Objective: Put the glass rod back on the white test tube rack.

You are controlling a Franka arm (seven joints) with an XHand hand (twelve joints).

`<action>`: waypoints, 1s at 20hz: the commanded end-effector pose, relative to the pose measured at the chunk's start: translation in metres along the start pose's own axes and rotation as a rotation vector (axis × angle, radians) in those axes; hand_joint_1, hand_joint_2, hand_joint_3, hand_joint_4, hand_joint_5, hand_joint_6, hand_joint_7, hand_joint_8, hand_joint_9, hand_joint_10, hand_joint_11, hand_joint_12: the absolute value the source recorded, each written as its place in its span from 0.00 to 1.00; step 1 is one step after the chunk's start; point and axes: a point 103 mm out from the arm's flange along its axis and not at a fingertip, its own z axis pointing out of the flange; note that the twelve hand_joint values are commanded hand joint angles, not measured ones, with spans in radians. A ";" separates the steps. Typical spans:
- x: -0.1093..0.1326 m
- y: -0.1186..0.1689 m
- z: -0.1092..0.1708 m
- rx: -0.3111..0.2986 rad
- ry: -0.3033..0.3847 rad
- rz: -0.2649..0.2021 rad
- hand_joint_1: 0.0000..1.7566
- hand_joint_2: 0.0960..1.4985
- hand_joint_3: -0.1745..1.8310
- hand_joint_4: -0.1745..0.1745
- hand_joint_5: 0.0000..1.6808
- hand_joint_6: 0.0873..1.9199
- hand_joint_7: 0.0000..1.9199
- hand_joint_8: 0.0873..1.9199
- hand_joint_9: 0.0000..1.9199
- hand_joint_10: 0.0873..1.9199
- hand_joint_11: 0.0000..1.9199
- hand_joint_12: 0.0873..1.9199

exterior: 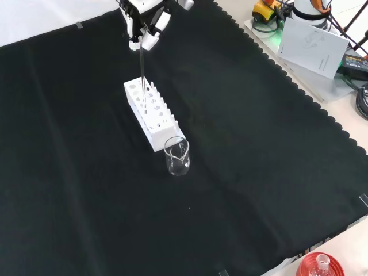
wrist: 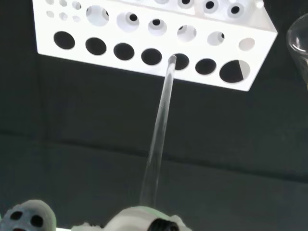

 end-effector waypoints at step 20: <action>0.022 0.023 0.035 0.051 -0.029 -0.072 0.76 0.66 0.00 0.00 0.84 0.02 0.86 0.00 0.90 0.09 0.86 0.18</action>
